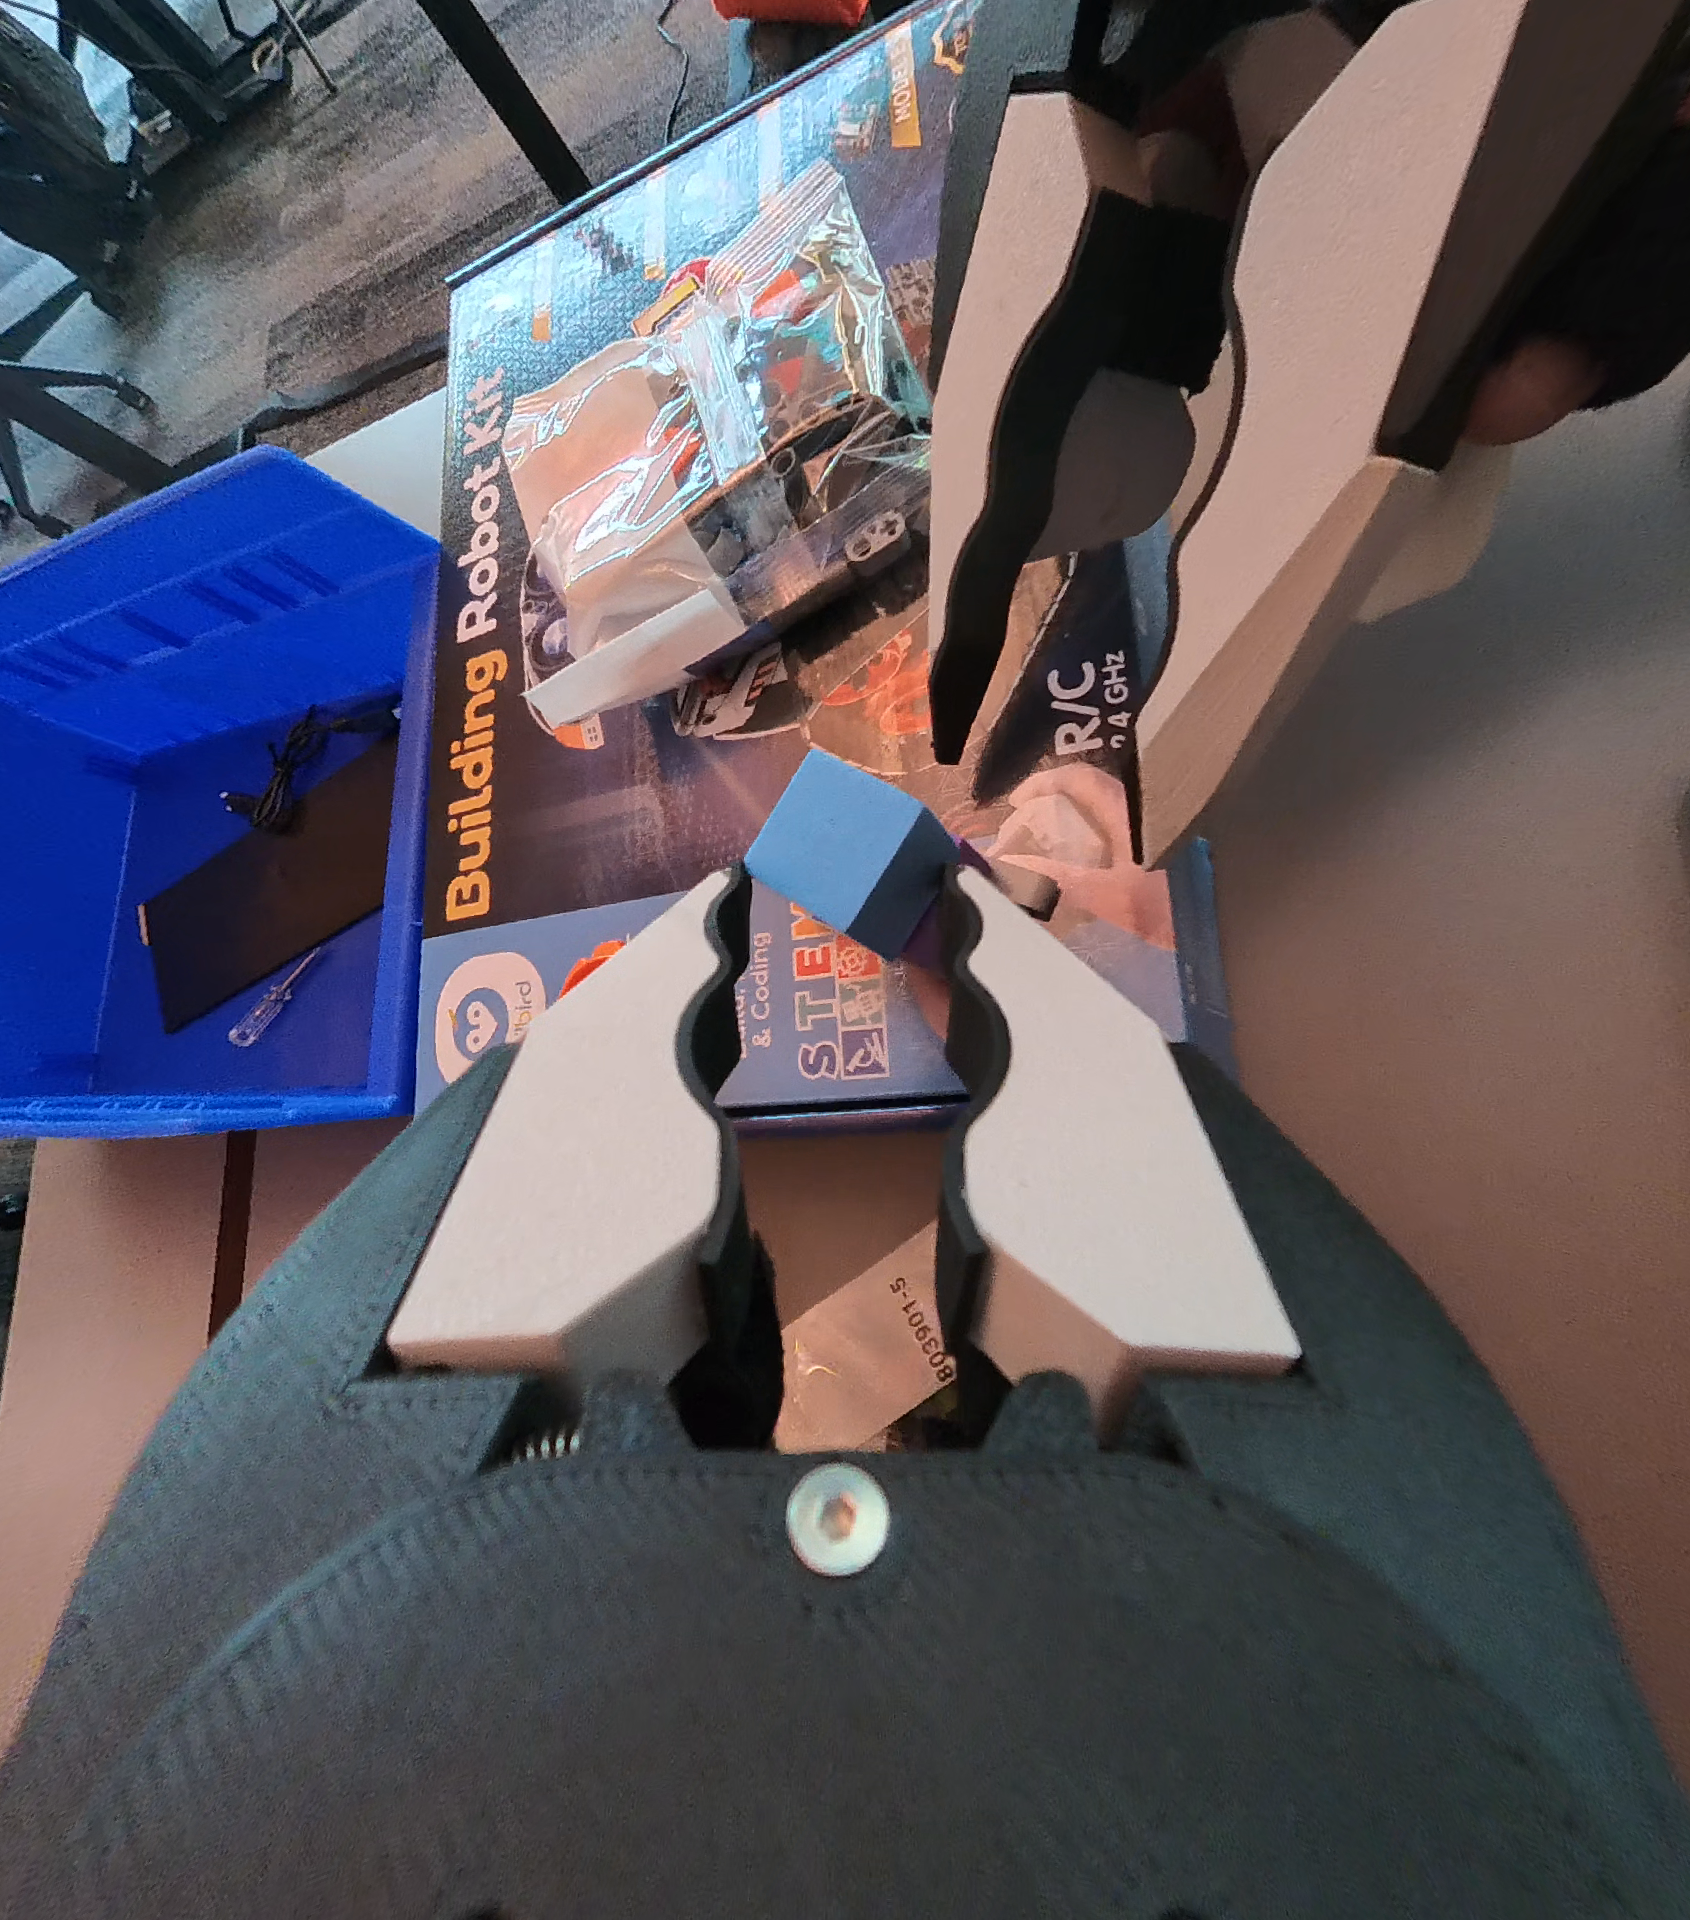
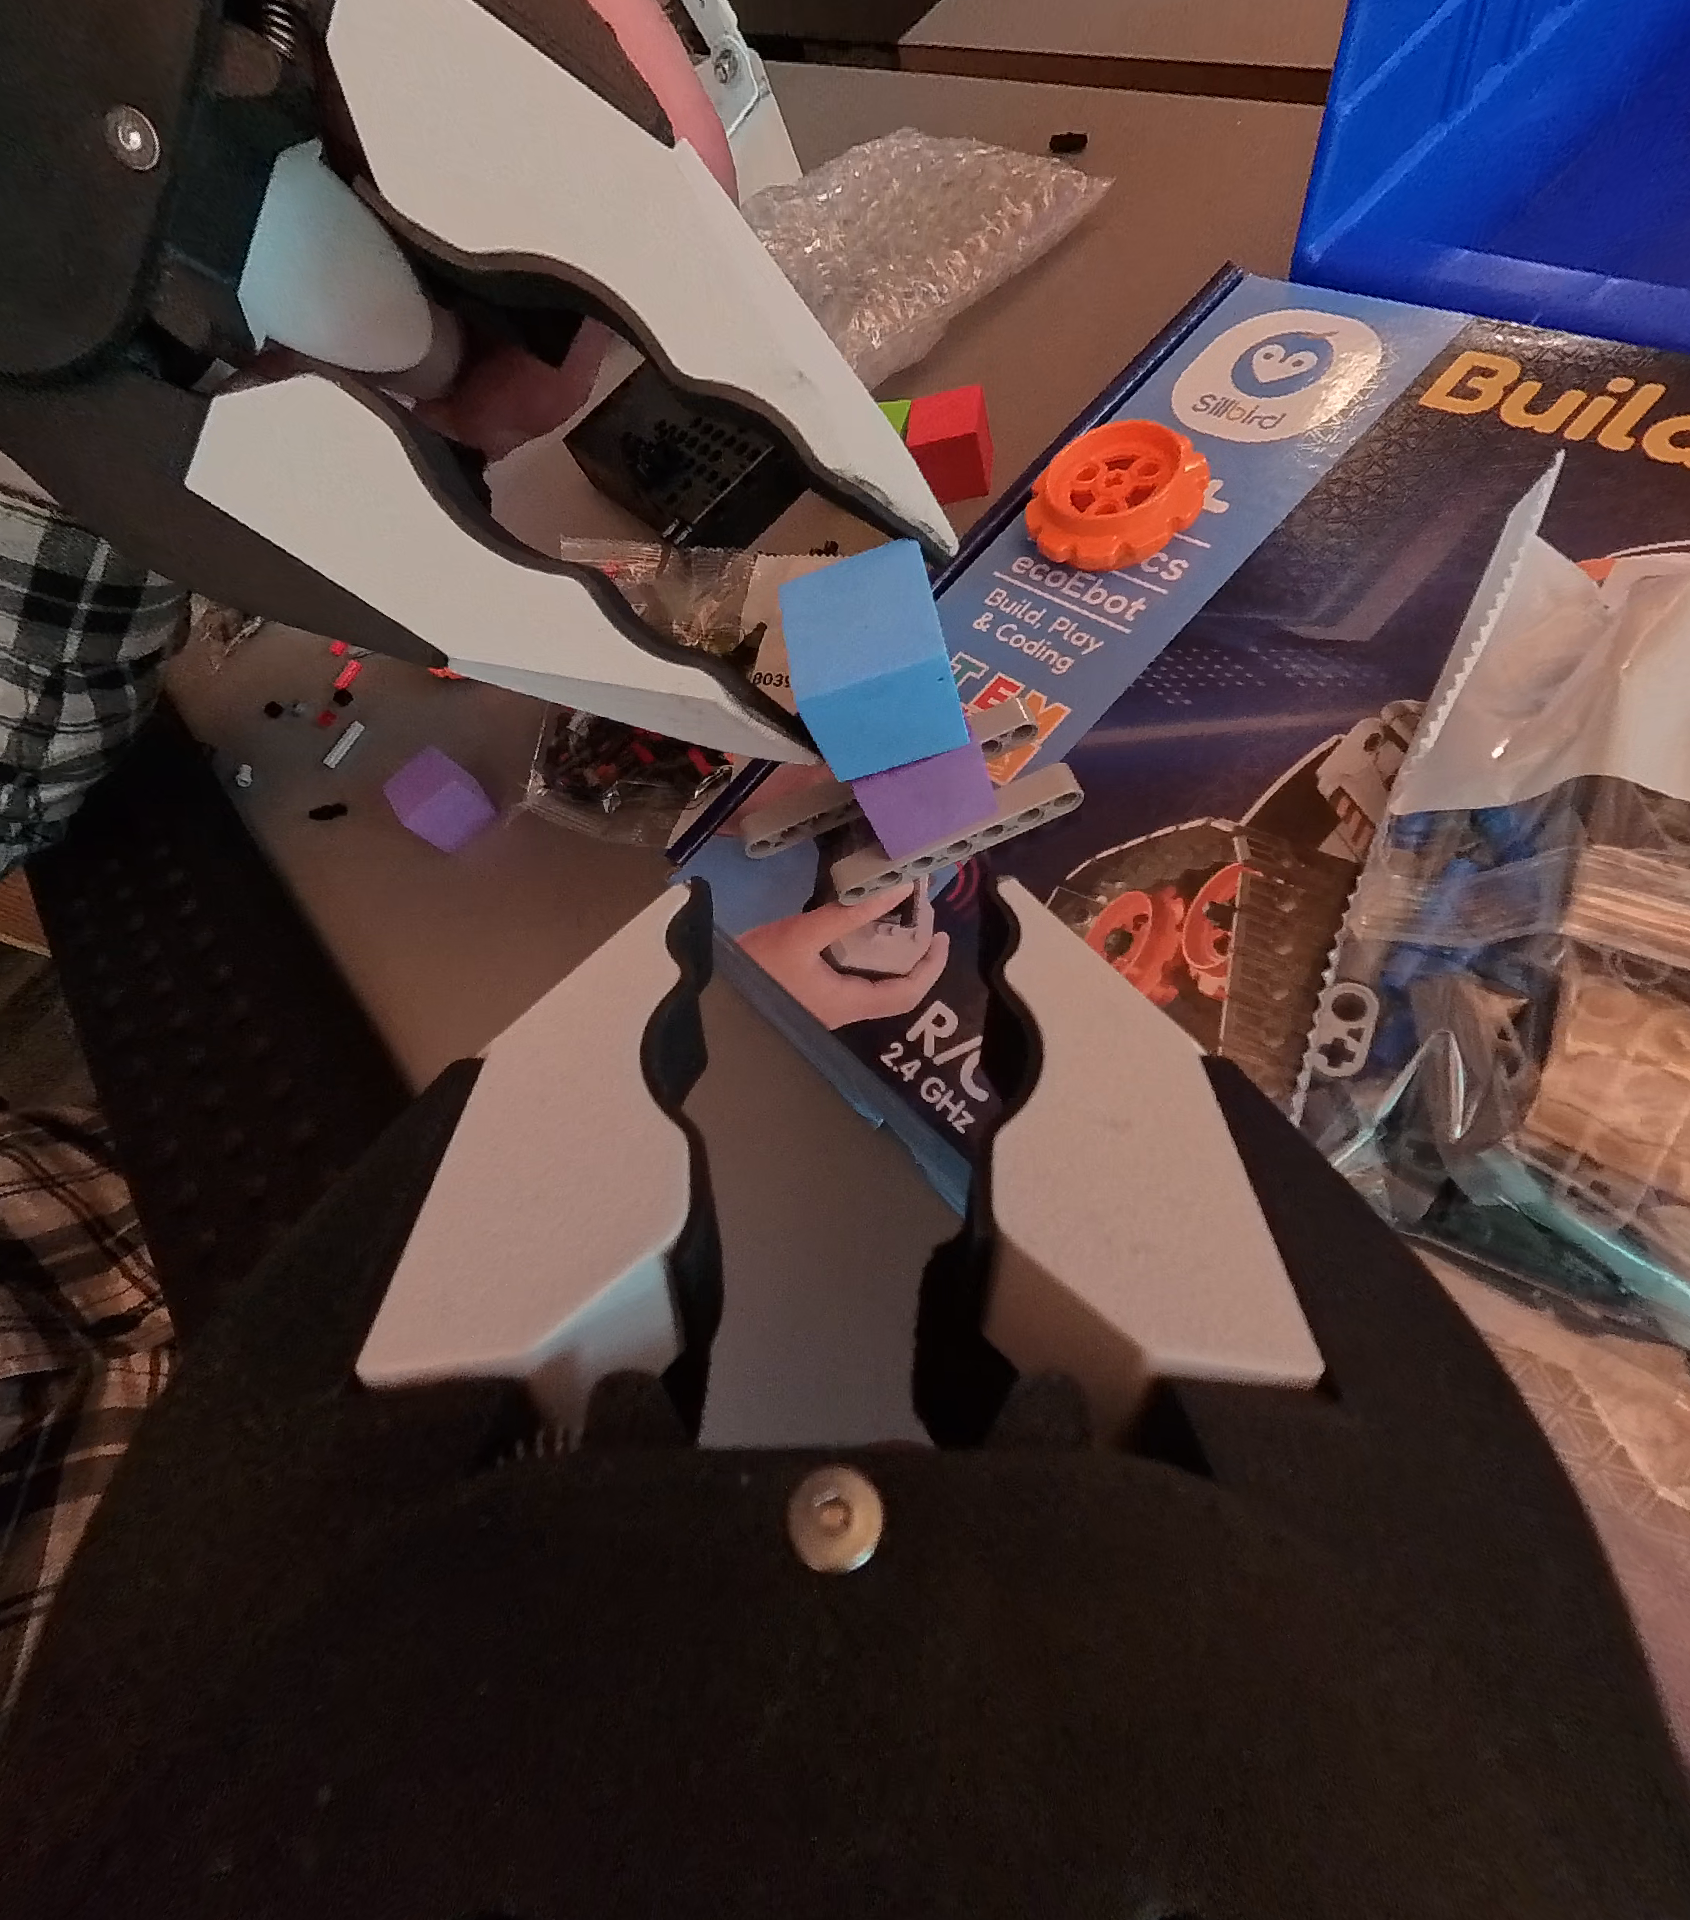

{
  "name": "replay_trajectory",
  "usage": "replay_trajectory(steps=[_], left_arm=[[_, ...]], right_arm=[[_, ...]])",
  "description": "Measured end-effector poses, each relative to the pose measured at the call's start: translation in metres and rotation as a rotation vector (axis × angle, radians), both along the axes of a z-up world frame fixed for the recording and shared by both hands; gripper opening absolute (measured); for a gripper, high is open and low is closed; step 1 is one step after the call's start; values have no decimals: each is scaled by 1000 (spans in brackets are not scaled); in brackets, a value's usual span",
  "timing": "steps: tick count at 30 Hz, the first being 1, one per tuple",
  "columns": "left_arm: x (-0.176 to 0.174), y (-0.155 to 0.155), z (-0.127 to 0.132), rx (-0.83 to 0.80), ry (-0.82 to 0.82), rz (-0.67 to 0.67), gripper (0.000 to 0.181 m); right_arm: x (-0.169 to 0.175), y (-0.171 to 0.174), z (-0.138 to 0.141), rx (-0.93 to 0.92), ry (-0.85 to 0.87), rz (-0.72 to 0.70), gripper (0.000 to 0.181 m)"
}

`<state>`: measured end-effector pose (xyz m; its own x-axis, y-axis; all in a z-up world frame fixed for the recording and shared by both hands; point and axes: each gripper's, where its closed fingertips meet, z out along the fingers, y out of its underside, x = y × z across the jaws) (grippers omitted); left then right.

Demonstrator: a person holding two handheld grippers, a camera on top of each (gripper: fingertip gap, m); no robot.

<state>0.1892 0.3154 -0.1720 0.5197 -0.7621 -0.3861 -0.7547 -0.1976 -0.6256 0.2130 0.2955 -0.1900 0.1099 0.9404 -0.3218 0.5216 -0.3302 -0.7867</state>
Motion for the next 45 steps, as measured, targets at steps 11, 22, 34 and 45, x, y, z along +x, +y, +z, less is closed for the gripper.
replay_trajectory(steps=[11,22,34,45], left_arm=[[-13,-8,16,19,-78,10,43],[-163,-11,-34,-139,47,320,41],[-194,3,-86,-202,208,441,29],[-64,-11,47,5,-58,79,29]], right_arm=[[1,0,1,-1,3,-2,50],[1,-1,4,1,20,-4,47],[5,1,5,4,17,-17,46],[1,1,10,10,36,-4,45]])
